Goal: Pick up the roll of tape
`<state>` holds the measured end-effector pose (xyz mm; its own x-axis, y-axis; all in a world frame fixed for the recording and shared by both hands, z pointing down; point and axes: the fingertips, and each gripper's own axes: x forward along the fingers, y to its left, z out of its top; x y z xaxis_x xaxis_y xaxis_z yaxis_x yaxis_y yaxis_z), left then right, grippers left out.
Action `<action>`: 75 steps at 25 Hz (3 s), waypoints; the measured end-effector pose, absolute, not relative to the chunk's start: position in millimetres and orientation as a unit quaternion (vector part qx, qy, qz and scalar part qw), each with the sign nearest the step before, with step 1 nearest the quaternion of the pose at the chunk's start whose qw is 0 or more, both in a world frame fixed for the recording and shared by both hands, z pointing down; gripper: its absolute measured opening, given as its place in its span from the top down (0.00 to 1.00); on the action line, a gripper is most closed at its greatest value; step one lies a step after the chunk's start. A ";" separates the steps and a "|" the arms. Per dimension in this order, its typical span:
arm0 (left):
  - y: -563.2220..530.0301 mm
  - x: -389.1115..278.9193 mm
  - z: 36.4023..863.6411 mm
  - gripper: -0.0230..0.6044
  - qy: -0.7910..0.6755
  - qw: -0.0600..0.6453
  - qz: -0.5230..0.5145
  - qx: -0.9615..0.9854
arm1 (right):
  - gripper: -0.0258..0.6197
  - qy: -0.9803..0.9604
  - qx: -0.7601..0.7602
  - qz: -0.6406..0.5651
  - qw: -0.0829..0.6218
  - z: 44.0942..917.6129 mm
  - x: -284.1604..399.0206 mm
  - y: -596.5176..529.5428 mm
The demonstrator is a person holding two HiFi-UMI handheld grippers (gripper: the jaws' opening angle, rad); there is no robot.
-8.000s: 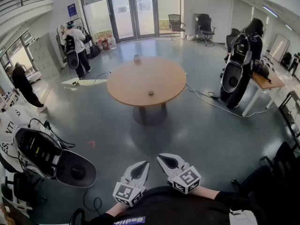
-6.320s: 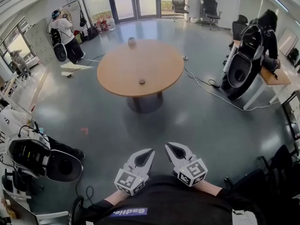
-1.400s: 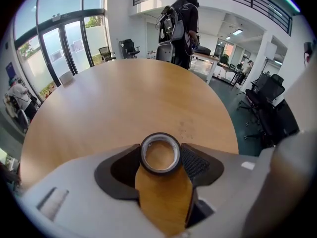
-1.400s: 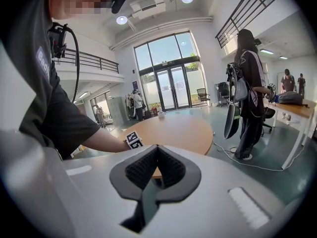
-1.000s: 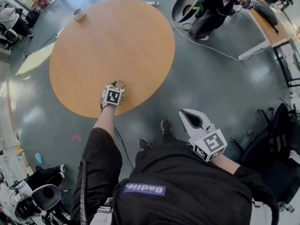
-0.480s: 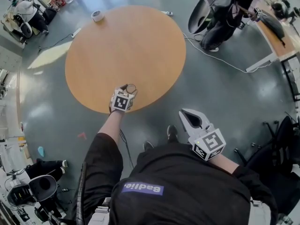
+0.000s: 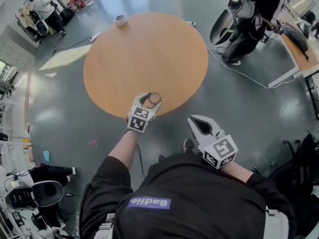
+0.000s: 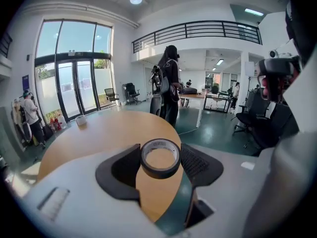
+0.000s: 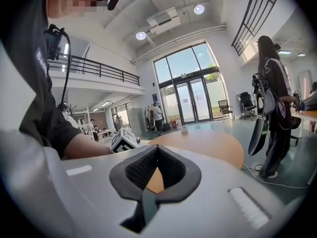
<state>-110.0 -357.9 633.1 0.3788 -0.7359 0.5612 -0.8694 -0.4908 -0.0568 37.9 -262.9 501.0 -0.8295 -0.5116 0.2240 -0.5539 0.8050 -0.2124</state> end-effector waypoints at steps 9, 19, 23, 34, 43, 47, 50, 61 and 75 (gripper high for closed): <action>-303.4 -97.1 531.2 0.52 -0.512 0.080 0.184 0.836 | 0.95 -0.954 0.265 0.125 0.066 486.0 6.2 -253.4; -243.2 -92.1 477.7 0.52 -0.531 0.075 0.153 0.830 | 0.95 -0.961 0.241 0.119 0.062 482.2 -26.3 -244.1; -217.0 -90.1 467.4 0.52 -0.539 0.087 0.130 0.828 | 0.95 -0.963 0.230 0.120 0.069 483.9 -36.2 -236.4; -177.5 -99.6 453.1 0.52 -0.565 0.079 0.088 0.816 | 0.95 -0.969 0.207 0.114 0.079 478.3 -65.1 -219.6; -130.0 -110.7 448.5 0.52 -0.563 0.061 0.072 0.821 | 0.95 -0.961 0.235 0.113 0.093 480.9 -68.3 -170.5; -115.4 -105.6 461.1 0.52 -0.561 0.066 0.062 0.823 | 0.95 -0.957 0.249 0.113 0.101 490.4 -53.0 -150.3; -102.6 -101.4 461.1 0.52 -0.561 0.071 0.057 0.823 | 0.95 -0.955 0.253 0.112 0.103 489.0 -44.3 -138.7; -24.1 -29.3 424.1 0.52 -0.606 0.037 0.045 0.793 | 0.95 -0.966 0.230 0.099 0.060 464.9 38.3 -65.4; 70.0 93.4 373.7 0.52 -0.603 0.052 0.046 0.795 | 0.95 -0.965 0.223 0.135 0.040 441.7 154.4 29.9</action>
<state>93.4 70.0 373.7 0.2681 -0.9538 0.1352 -0.9633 -0.2669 0.0272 154.4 29.9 441.7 -0.8976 -0.4190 0.1367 -0.4405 0.8644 -0.2424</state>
